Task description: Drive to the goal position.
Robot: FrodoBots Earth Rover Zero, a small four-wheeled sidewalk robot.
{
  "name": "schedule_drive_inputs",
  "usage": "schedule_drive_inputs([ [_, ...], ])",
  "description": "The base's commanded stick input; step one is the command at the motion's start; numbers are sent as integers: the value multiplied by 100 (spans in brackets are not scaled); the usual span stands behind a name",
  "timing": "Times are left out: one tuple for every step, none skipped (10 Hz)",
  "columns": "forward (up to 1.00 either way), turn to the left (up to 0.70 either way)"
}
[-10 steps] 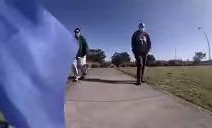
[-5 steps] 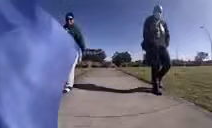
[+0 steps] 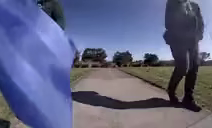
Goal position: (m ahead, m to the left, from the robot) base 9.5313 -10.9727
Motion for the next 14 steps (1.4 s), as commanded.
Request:
schedule_drive_inputs([
  [100,0],
  [100,0],
  [100,0],
  [100,0],
  [100,0],
  [100,0],
  [100,0],
  [100,0],
  [100,0],
  [100,0],
  [100,0],
  [100,0],
  [100,0],
  [0,0],
])
